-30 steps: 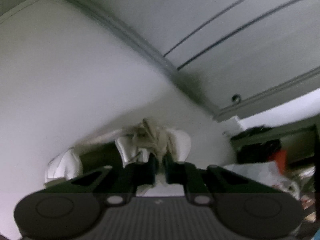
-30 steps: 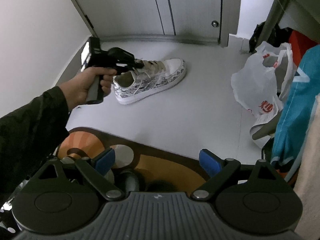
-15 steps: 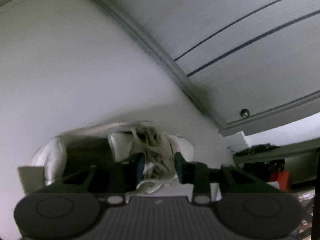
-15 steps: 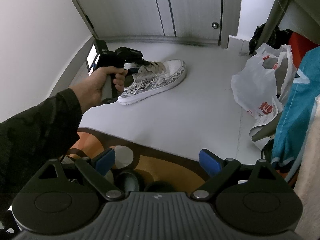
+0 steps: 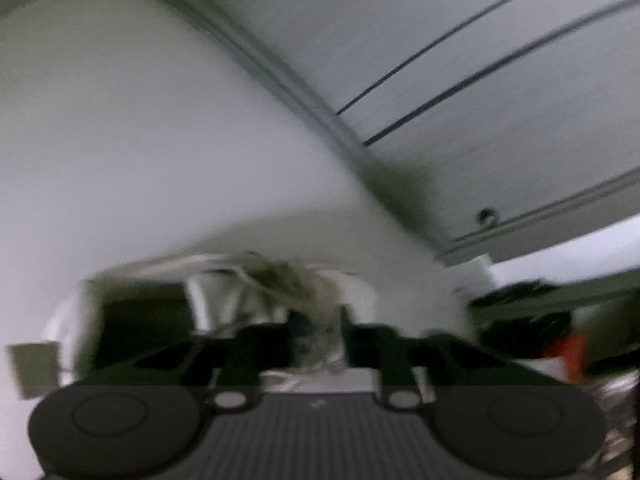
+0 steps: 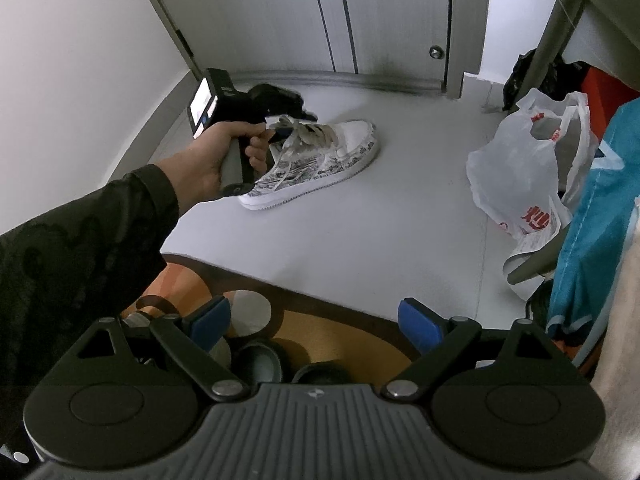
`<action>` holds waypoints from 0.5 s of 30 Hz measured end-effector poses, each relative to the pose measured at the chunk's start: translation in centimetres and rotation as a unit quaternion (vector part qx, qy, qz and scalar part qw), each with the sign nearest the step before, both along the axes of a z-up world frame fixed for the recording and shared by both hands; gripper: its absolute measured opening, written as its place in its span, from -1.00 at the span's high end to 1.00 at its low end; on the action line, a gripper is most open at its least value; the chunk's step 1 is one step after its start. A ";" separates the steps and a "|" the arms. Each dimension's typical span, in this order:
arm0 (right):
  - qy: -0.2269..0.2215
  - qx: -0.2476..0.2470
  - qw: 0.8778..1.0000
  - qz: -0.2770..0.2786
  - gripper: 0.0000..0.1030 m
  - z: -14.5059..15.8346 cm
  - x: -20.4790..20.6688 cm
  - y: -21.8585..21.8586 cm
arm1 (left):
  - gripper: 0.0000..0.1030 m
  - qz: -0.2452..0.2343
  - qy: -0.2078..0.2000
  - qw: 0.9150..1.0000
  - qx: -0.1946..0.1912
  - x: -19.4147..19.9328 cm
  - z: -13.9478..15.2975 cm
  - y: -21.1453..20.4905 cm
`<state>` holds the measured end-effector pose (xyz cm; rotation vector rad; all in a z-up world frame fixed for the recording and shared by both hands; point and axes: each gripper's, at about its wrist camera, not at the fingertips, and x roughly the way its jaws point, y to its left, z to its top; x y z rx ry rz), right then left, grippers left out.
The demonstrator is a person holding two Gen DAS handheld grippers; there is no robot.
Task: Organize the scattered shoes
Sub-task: 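Close the left tool on the white-silver sneaker's laces, then lift the white-silver sneaker with the left tool and carry it over the mat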
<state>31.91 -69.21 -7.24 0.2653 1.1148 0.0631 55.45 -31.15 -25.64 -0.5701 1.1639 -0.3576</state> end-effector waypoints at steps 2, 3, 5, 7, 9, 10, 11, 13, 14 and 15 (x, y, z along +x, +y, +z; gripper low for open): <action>-0.001 -0.001 1.000 0.001 -0.83 0.0 0.0 -0.1 | 0.75 0.010 -0.008 1.000 -0.007 -0.4 0.2 0.8; -0.002 -0.001 1.000 0.000 -0.83 0.0 0.0 -0.1 | 0.75 0.017 -0.016 1.000 -0.007 -0.6 0.4 1.4; -0.004 -0.004 1.000 0.000 -0.83 0.1 0.0 -0.1 | 0.78 0.018 -0.029 0.999 -0.007 -1.0 1.0 2.1; -0.008 -0.010 1.000 0.002 -0.83 0.1 -0.1 0.1 | 0.78 0.006 -0.040 0.999 -0.004 -1.3 1.5 2.4; -0.012 -0.021 1.000 0.005 -0.83 0.1 -0.1 0.3 | 0.79 -0.006 -0.048 0.999 -0.003 -2.0 2.1 2.7; -0.014 -0.027 0.999 0.009 -0.83 0.1 -0.1 0.5 | 0.79 -0.011 -0.051 0.999 -0.006 -2.3 2.4 2.9; -0.015 -0.029 0.999 0.011 -0.83 0.0 -0.1 0.5 | 0.80 -0.013 -0.056 0.998 -0.008 -2.5 2.6 3.1; -0.016 -0.032 0.999 0.010 -0.83 0.0 0.0 0.5 | 0.80 -0.014 -0.064 0.998 -0.017 -2.8 3.3 3.7; -0.017 -0.034 0.999 0.009 -0.83 -0.1 0.0 0.4 | 0.80 -0.014 -0.065 0.998 -0.020 -3.0 3.6 4.0; -0.017 -0.036 0.999 0.008 -0.83 -0.1 0.0 0.4 | 0.80 -0.016 -0.067 0.997 -0.020 -3.2 3.9 4.3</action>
